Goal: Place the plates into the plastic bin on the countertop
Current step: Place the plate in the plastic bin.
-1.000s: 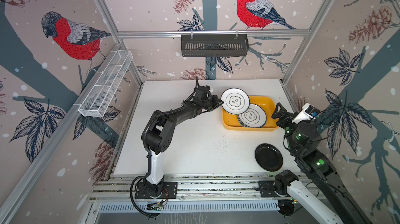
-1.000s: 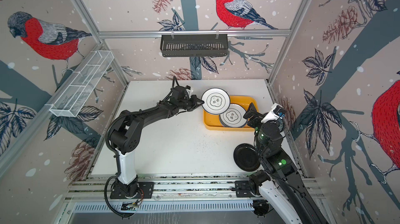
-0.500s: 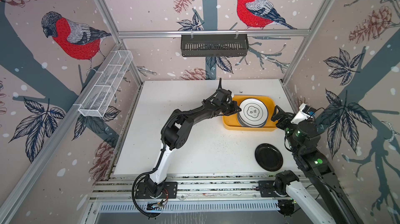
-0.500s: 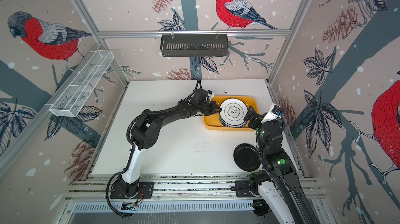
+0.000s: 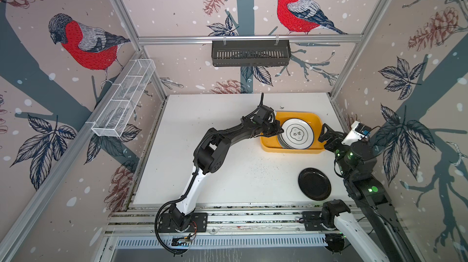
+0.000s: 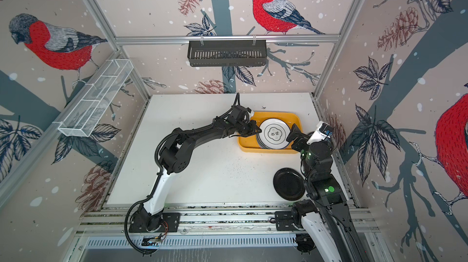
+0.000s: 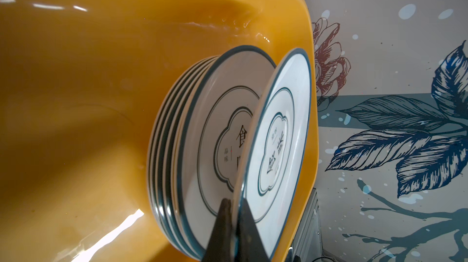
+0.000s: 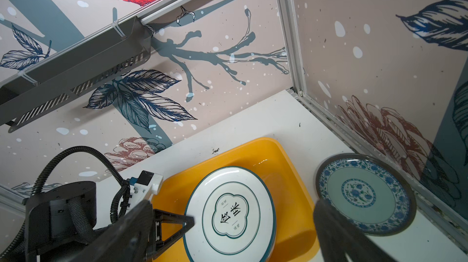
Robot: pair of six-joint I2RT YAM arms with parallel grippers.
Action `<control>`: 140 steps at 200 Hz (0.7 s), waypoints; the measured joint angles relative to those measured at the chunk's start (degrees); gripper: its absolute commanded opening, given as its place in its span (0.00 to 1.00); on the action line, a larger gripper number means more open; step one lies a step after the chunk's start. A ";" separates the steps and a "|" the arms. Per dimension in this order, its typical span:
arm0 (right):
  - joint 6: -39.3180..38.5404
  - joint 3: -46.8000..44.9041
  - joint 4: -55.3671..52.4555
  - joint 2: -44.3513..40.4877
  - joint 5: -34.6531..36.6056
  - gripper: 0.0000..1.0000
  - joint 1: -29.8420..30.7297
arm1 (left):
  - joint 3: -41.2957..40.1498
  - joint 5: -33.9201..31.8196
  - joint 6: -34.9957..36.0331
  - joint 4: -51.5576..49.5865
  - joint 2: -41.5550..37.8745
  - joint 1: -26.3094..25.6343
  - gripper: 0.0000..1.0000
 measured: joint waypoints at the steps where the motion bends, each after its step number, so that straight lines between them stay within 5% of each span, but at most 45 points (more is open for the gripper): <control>1: 0.00 0.00 0.00 0.02 0.00 1.00 0.00 | 0.02 0.00 0.00 -0.02 0.04 0.00 0.00; 140: -0.81 -0.13 0.00 0.07 -0.83 1.00 -1.55 | 4.94 0.15 1.51 -3.80 3.19 0.00 0.02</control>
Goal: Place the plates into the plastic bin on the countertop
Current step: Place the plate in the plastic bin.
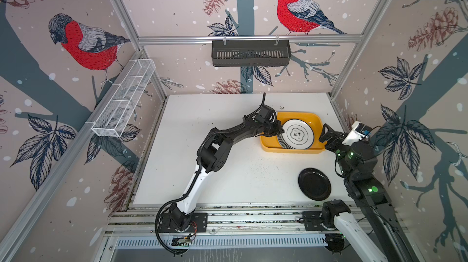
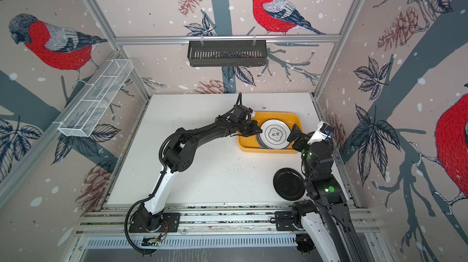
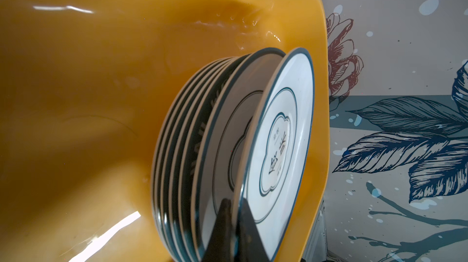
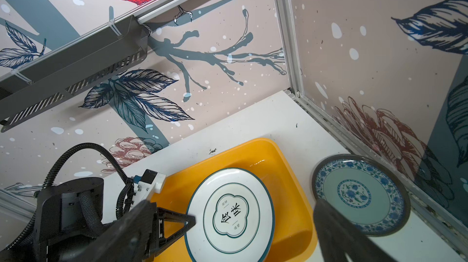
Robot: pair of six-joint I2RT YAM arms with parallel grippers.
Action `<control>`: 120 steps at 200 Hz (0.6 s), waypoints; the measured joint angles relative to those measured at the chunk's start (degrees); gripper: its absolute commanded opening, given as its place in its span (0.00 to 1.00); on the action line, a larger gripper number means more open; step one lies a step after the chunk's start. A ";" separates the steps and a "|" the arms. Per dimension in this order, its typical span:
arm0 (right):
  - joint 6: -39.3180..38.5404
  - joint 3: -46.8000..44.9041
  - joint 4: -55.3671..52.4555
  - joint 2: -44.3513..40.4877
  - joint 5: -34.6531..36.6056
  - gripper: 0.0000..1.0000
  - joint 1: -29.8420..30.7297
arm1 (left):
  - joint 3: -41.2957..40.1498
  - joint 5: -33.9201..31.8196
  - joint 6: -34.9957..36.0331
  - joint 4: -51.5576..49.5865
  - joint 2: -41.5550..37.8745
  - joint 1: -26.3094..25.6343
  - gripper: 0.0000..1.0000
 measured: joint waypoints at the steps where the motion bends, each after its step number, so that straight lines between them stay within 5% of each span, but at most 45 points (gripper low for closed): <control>1: 0.00 0.00 0.00 0.00 0.00 1.00 -0.02 | 0.00 0.00 0.00 0.00 0.00 0.00 0.02; 93: 0.00 -0.28 0.04 0.09 -1.14 1.00 -0.61 | 0.70 -0.42 1.55 -3.10 0.00 0.00 0.21; 120: 0.02 -0.33 0.11 0.26 -1.57 1.00 -0.70 | 1.79 -0.44 3.13 -4.04 0.00 -0.02 0.34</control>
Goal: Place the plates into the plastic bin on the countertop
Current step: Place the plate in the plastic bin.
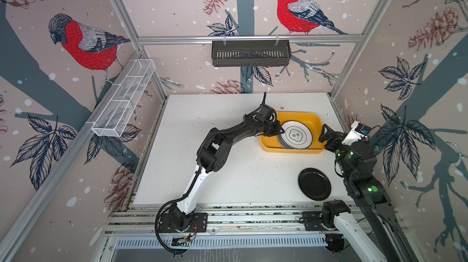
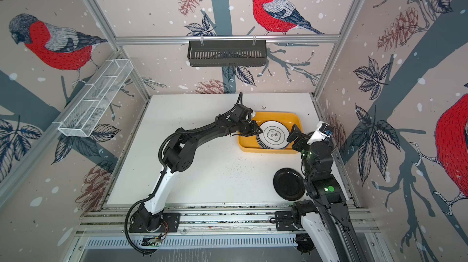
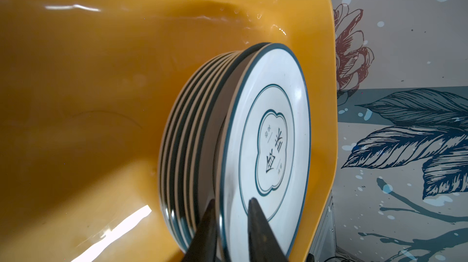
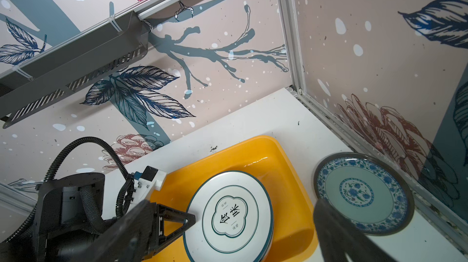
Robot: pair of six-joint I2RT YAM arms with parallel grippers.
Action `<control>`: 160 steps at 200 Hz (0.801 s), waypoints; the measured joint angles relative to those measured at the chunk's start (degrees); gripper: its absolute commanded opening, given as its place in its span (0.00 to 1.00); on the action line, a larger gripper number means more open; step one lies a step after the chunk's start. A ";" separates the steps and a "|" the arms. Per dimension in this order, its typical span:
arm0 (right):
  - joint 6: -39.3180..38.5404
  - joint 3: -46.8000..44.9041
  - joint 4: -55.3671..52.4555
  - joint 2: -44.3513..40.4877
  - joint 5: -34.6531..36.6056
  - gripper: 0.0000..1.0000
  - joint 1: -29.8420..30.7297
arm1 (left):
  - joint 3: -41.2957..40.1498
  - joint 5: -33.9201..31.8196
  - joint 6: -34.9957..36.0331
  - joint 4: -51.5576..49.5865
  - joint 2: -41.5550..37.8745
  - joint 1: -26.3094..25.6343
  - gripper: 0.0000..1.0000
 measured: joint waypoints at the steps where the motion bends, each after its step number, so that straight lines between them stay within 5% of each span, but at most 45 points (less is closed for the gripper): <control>1: 0.00 0.00 0.00 0.00 -0.02 0.99 0.00 | 0.04 0.00 0.09 -0.04 0.00 0.00 0.34; 43: 0.24 -0.33 0.15 0.42 -0.28 1.00 -0.11 | 0.61 0.42 2.82 -1.51 -0.52 -0.44 0.59; 160: 1.70 -0.44 0.26 1.14 -0.81 0.99 -0.11 | 5.62 -2.78 11.56 -10.69 -1.27 -2.73 0.79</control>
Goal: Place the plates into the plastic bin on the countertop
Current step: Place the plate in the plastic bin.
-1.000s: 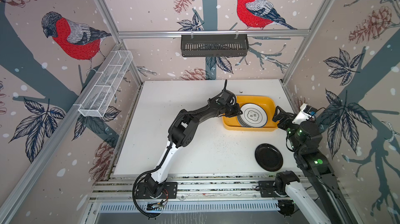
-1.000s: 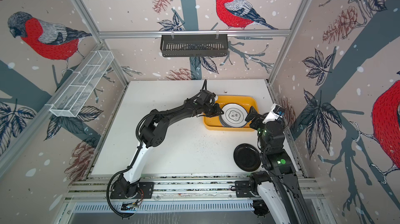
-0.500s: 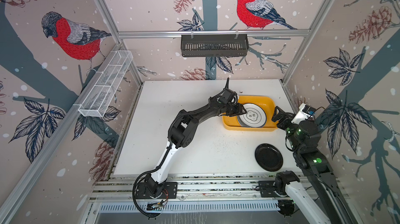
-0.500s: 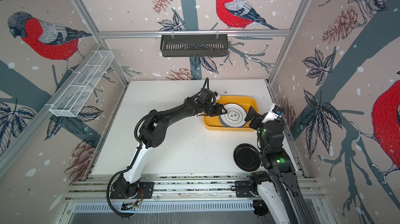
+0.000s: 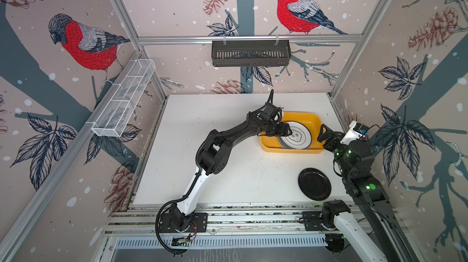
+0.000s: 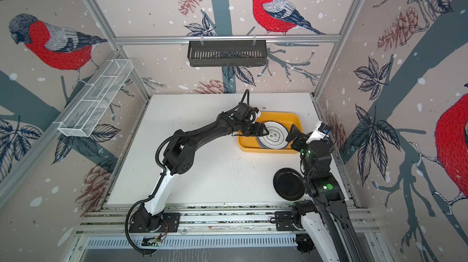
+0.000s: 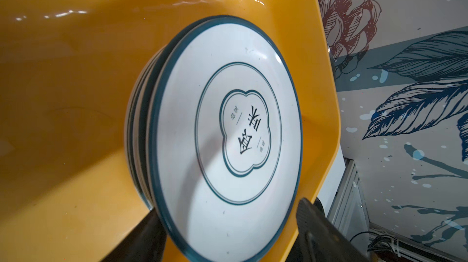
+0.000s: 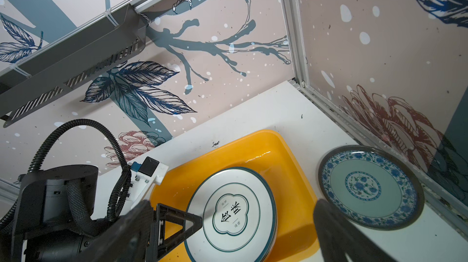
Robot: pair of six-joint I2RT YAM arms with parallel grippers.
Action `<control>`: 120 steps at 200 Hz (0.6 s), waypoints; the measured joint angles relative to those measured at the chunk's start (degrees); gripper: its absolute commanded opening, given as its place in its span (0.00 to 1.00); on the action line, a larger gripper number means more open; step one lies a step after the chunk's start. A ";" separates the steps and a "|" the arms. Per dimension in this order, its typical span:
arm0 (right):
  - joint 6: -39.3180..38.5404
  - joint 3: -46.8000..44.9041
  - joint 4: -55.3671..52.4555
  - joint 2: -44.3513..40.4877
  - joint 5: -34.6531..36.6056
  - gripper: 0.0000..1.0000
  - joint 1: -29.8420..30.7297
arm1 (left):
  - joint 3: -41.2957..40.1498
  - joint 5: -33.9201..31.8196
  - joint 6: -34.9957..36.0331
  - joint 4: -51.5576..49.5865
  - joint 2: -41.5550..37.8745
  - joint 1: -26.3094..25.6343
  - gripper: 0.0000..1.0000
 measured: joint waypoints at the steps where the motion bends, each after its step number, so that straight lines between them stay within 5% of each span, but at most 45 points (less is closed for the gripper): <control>1: 0.00 0.00 0.00 0.00 -0.02 0.99 0.00 | 0.07 -0.04 0.02 -0.09 0.00 -0.02 0.79; 120: 1.05 -0.09 -0.37 -0.24 -0.37 1.00 0.00 | 5.44 -8.61 6.99 -9.53 2.43 -2.38 0.83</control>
